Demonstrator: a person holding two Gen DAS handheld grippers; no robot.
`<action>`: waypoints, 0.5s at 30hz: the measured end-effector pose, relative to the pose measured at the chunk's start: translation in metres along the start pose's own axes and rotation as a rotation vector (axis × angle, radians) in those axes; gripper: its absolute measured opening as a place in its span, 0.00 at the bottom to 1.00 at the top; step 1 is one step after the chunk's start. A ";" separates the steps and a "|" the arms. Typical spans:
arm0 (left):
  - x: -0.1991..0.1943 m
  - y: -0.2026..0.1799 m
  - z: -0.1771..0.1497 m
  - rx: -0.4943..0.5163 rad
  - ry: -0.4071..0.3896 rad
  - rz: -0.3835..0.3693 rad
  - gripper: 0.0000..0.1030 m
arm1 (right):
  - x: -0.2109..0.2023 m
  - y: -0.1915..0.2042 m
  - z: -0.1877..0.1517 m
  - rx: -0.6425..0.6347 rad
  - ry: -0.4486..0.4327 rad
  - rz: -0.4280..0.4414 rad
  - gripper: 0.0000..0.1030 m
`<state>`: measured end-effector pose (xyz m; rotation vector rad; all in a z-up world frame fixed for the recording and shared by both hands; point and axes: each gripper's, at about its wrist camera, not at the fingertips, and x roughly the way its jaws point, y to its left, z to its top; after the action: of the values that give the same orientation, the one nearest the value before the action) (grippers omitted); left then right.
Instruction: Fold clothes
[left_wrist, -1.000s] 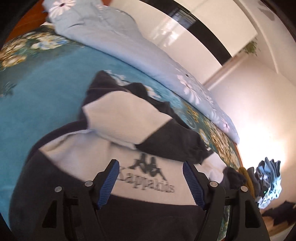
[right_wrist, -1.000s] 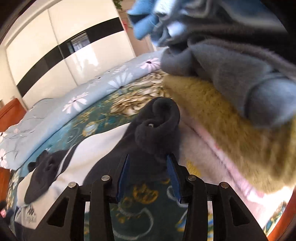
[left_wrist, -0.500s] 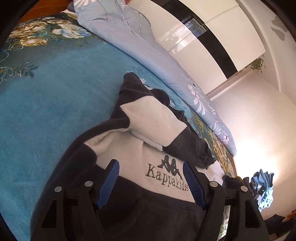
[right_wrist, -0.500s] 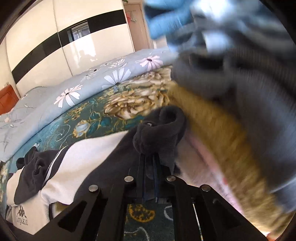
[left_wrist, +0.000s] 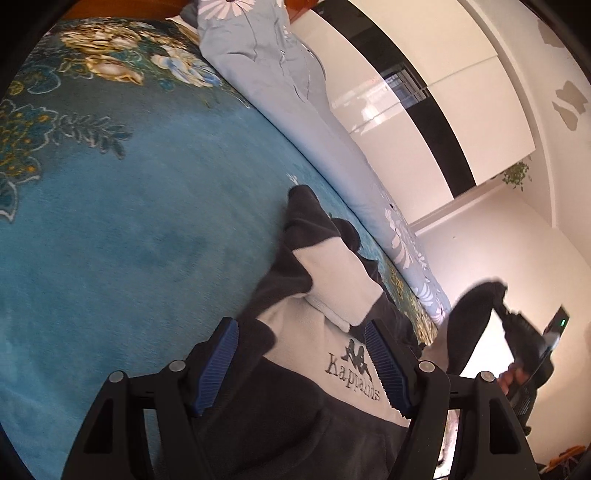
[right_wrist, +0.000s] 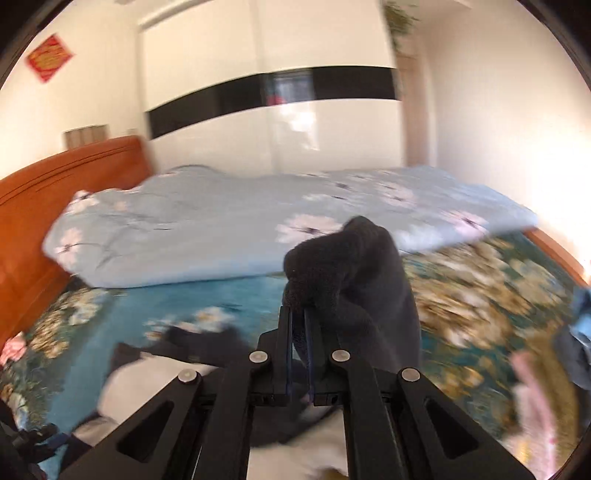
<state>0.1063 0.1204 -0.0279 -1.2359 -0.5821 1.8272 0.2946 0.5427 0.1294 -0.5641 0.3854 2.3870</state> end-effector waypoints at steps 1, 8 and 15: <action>-0.003 0.004 0.002 -0.006 -0.006 0.004 0.73 | 0.008 0.023 0.000 -0.015 0.002 0.047 0.06; -0.016 0.030 0.006 -0.051 -0.019 0.021 0.73 | 0.106 0.166 -0.078 -0.155 0.278 0.232 0.05; -0.028 0.045 0.004 -0.068 -0.023 0.038 0.73 | 0.118 0.211 -0.129 -0.259 0.414 0.282 0.02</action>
<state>0.0903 0.0727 -0.0446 -1.2800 -0.6425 1.8691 0.1124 0.3945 -0.0125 -1.2027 0.3514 2.6014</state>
